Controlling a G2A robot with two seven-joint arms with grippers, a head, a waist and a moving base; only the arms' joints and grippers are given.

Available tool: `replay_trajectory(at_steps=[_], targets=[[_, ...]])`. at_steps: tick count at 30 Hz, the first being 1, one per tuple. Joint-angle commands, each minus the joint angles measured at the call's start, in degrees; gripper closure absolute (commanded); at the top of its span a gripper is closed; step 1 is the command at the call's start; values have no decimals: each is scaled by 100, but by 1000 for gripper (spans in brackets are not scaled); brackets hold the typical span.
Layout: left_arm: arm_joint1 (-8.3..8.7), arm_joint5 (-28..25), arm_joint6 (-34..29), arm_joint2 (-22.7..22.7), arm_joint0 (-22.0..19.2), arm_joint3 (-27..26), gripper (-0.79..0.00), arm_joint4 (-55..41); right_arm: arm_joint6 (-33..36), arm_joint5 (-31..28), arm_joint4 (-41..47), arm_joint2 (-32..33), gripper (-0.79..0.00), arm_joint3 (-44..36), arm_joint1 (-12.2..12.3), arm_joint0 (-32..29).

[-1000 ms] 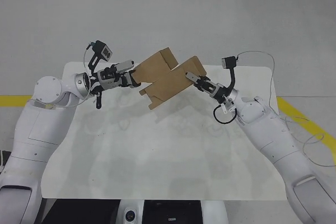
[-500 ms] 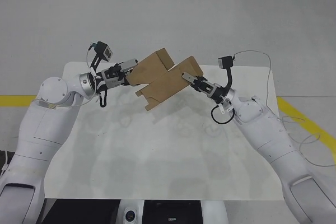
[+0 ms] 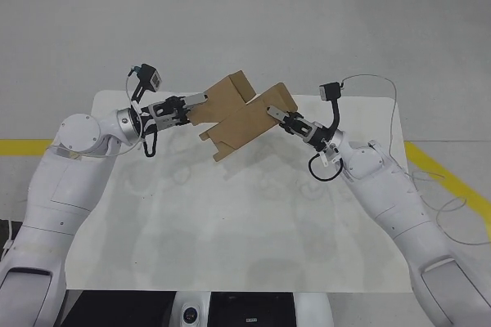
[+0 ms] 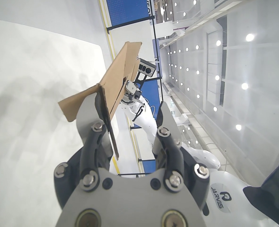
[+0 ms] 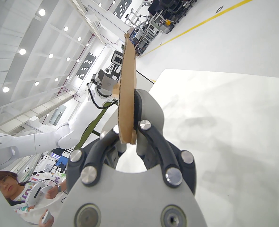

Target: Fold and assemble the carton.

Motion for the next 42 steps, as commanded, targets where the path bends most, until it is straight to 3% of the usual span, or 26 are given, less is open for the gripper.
replay_trajectory(at_steps=[1,8,18,20,21,22,23,29,34,42], targets=[[-1,0,-3,11,5,-2,-388,125,13,6,-20,24,0,0,-12,-7],[-14,14,49,25,17,-11,-277,377,46,17,-117,110,0,32,-46,-35],[-35,74,48,25,39,-34,0,533,107,50,-210,239,0,26,-83,-81],[-40,85,38,20,38,-41,0,536,125,56,-218,262,0,18,-90,-93],[-42,85,32,18,38,-44,0,536,137,57,-217,274,-92,19,-94,-101],[-45,87,31,16,39,-47,0,538,154,60,-216,285,-397,19,-97,-108],[-48,86,25,14,39,-52,0,538,208,66,-211,289,-785,22,-98,-115],[-50,47,-23,-54,2,-31,0,557,552,13,-291,568,-785,236,-3,-112],[-32,-315,-365,-117,-60,-55,0,675,902,-209,-535,919,-785,127,161,-192],[8,-1021,-1109,-140,-92,-76,0,908,2495,-537,864,797,-785,-385,222,-254]])
